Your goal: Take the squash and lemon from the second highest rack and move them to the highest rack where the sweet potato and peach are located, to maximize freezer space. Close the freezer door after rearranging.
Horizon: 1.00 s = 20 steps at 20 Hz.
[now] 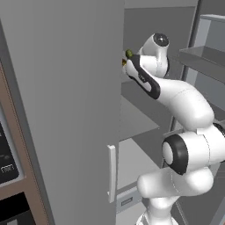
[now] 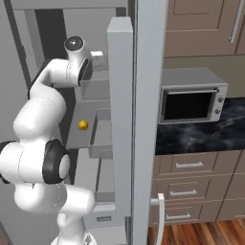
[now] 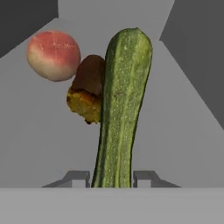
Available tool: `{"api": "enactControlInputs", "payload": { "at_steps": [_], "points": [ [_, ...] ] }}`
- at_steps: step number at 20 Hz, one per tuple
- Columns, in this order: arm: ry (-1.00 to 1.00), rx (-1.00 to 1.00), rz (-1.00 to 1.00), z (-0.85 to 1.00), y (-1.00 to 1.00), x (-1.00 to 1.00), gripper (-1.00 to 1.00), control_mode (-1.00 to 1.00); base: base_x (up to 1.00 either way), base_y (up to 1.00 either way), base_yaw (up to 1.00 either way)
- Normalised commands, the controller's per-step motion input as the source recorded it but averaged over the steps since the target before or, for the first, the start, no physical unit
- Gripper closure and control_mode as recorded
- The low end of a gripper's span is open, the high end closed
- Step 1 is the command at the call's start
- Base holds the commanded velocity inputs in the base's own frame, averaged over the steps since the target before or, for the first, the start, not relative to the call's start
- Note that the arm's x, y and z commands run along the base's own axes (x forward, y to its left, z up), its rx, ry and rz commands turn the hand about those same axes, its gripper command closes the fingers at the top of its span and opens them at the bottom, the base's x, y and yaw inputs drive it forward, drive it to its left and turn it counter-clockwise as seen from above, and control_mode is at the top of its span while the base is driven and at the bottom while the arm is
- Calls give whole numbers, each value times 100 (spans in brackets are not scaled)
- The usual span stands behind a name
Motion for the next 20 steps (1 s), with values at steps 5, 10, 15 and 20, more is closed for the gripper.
{"api": "enactControlInputs", "payload": {
  "at_steps": [5,10,15,20],
  "points": [
    [0,0,0,-32,0,52,100,-100,0,0,0],
    [2,-3,0,-38,8,43,-100,-100,0,0,0],
    [5,-3,0,-30,6,16,-100,-100,0,0,0],
    [-20,0,0,-1,7,-53,-100,-100,0,0,0]
  ]
}}
